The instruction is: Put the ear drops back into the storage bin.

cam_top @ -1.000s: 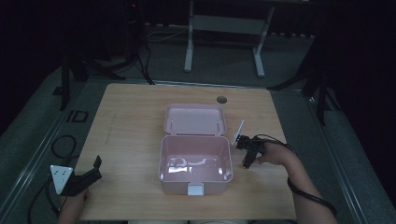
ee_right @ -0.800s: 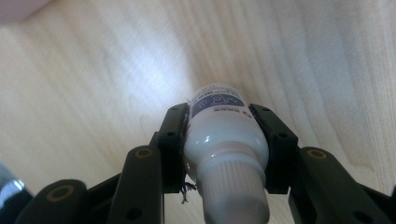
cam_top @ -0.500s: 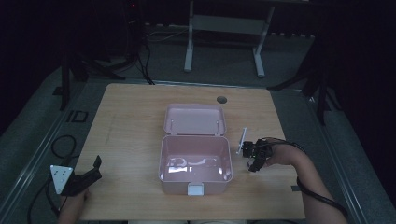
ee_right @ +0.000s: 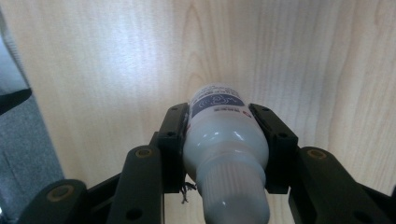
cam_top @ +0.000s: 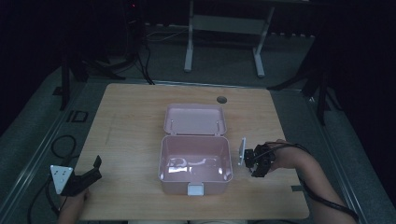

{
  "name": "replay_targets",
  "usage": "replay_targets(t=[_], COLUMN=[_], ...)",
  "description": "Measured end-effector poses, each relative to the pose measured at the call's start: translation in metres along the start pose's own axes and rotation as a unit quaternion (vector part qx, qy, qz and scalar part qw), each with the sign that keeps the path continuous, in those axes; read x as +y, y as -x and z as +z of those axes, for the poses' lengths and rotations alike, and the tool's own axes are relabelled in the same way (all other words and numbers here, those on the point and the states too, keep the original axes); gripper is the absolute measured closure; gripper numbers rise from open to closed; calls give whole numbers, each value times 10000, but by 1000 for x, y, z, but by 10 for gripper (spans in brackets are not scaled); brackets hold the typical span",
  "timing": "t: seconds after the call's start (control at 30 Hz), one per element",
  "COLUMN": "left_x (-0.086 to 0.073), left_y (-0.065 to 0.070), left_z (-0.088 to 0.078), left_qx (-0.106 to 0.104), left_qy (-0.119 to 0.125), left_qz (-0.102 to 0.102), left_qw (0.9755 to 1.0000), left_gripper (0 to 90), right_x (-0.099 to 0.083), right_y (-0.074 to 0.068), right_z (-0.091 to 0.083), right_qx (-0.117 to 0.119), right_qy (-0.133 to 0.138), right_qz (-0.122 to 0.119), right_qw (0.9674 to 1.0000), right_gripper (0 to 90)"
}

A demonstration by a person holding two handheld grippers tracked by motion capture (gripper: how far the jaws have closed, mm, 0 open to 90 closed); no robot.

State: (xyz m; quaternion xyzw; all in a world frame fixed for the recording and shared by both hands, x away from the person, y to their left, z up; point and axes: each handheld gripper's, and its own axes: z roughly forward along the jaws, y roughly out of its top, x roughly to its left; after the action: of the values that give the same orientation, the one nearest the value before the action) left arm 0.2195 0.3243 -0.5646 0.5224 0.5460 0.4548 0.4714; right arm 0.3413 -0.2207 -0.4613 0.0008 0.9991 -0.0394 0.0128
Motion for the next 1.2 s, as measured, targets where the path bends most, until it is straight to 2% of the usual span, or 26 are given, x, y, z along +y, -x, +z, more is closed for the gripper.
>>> replay_targets(t=[0.23,0.4,0.63,0.87,1.03,1.2], left_x=[0,0,0,0,0,0], left_y=[0,0,0,0,0,0], left_z=[0,0,0,0,0,0], left_qx=[8,9,6,5,3,0], left_qy=[1,2,2,3,1,7], left_qz=[4,6,4,2,-1,-4], left_qw=[10000,10000,10000,10000,10000,10000], left_gripper=[4,4,4,4,4,4], right_x=[1,3,7,12,16,21], right_y=[-8,-11,-12,-12,-13,-13], right_z=[-4,-15,-36,-54,-68,-74], right_qx=[155,92,71,-38,-99,-144], right_qy=[-139,-131,-134,-198,-136,-150], right_qz=[-140,-138,-11,-38,-66,-85], right_qw=[9997,9998,9999,9998,9998,9997], right_gripper=[595,595,595,595,595,596])
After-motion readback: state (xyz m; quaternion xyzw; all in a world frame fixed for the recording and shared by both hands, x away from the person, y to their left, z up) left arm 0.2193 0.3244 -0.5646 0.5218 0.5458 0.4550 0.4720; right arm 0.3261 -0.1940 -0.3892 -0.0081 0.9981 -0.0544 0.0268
